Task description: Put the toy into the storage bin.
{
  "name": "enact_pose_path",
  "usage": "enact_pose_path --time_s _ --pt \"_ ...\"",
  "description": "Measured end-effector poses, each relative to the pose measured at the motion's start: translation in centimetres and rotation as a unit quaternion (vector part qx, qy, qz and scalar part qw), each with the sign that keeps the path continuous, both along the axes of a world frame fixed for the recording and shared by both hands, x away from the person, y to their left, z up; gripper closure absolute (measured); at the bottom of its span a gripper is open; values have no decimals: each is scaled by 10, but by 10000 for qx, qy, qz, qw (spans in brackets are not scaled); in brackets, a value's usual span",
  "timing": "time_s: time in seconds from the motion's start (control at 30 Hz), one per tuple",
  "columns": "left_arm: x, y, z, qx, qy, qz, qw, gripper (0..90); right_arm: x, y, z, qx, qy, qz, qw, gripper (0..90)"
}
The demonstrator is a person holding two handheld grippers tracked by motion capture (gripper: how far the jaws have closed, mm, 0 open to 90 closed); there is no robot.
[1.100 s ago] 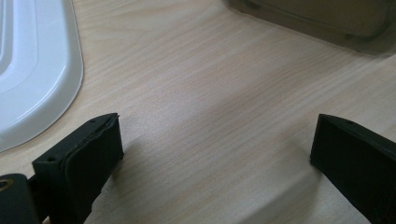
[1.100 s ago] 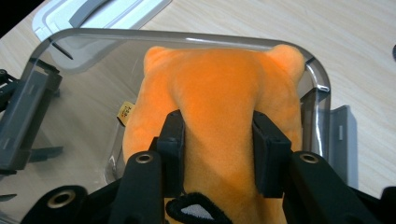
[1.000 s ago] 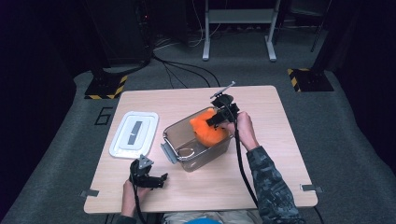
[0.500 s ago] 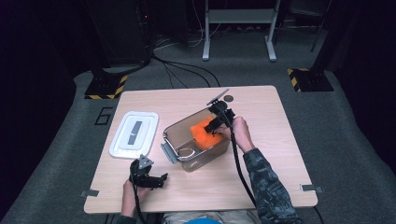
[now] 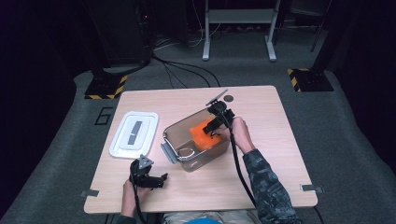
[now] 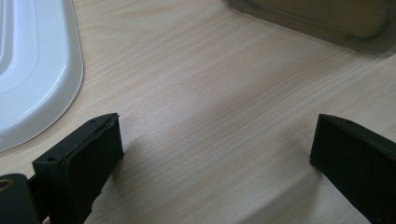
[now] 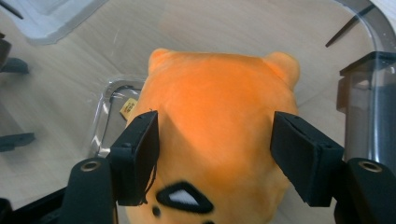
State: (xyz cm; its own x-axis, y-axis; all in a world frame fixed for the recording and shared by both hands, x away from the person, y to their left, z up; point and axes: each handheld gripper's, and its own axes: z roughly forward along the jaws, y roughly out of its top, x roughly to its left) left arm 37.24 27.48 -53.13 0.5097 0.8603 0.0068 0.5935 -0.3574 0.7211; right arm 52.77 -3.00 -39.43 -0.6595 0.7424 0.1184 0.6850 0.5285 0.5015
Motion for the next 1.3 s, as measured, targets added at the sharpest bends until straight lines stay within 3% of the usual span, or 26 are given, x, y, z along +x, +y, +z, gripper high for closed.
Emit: enact_pose_path --time_s 0.27,0.43,0.5,0.53,0.63,0.67,0.8,0.93,1.07,1.23,1.3 --pt "0 0 0 -2 6 -2 10000 20 -3 -3 -1 30 27 51 10000 552" --pt "0 0 0 -4 19 -17 10000 21 0 -8 -6 169 106 48 9998 575" --pt "0 0 0 -2 20 -15 10000 21 1 -9 -6 215 124 24 9997 557" --pt "0 0 0 -5 13 -12 10000 21 0 -8 -5 194 101 34 9998 490" --pt "0 0 0 -2 6 -6 10000 21 -2 -7 -3 222 86 -22 9997 427" --pt "0 0 0 -1 7 -6 10000 21 -3 -7 -1 227 37 -17 9997 367" --pt "0 0 0 -2 24 -16 10000 21 -6 -8 2 247 -23 16 9997 323" --pt "0 0 0 -4 20 -16 10000 21 -11 -13 7 319 -152 61 9994 222" --pt "0 0 0 -4 19 -11 10000 21 -15 -16 11 342 -233 43 9991 215" --pt "0 0 0 -2 22 -17 10000 21 -13 -17 6 308 -159 35 9994 234" --pt "0 0 0 -2 22 -11 10000 21 -11 -14 -3 201 -33 92 9998 330"
